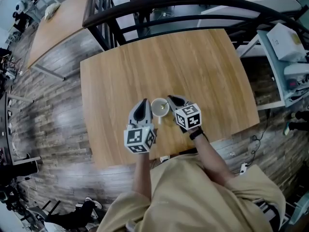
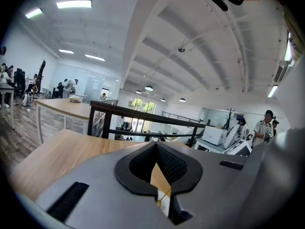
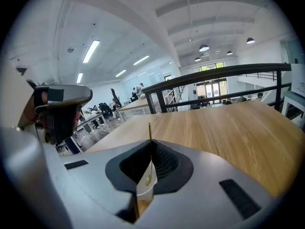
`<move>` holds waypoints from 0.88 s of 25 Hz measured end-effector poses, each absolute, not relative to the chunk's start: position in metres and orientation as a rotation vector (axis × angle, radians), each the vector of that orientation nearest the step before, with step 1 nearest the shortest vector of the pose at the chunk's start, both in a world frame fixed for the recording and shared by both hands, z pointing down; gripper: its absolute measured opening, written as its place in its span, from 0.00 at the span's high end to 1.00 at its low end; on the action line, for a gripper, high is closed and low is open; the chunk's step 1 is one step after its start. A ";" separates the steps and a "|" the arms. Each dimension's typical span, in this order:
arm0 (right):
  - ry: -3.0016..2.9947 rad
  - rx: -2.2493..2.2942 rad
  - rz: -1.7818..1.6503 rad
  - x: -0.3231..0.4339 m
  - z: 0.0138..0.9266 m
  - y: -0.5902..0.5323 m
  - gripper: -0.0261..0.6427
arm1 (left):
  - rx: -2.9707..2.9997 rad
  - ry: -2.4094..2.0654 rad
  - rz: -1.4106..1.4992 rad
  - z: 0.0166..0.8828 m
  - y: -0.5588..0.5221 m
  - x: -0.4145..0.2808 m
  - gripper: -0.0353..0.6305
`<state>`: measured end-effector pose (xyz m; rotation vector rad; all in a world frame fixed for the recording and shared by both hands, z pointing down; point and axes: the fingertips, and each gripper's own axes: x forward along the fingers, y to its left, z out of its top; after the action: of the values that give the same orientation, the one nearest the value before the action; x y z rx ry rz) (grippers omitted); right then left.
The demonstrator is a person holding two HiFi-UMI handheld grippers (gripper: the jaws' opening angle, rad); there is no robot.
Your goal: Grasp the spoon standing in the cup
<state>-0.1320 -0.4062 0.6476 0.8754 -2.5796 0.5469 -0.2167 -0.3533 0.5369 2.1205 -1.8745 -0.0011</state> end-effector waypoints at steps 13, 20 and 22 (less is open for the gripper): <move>-2.715 1.061 0.400 -0.100 0.553 -0.386 0.94 | 2.242 -1.866 0.018 0.503 -0.327 -0.200 0.93; -2.760 1.155 0.425 -0.089 0.512 -0.378 0.94 | 2.271 -1.897 0.011 0.476 -0.309 -0.202 0.93; -2.769 1.175 0.415 -0.086 0.500 -0.373 0.94 | 2.281 -1.901 0.015 0.469 -0.304 -0.200 0.93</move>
<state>-0.0856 -0.3729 0.5000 1.1748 -2.7688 0.4149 -0.2005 -0.3039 0.4690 2.2811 -1.9014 0.0150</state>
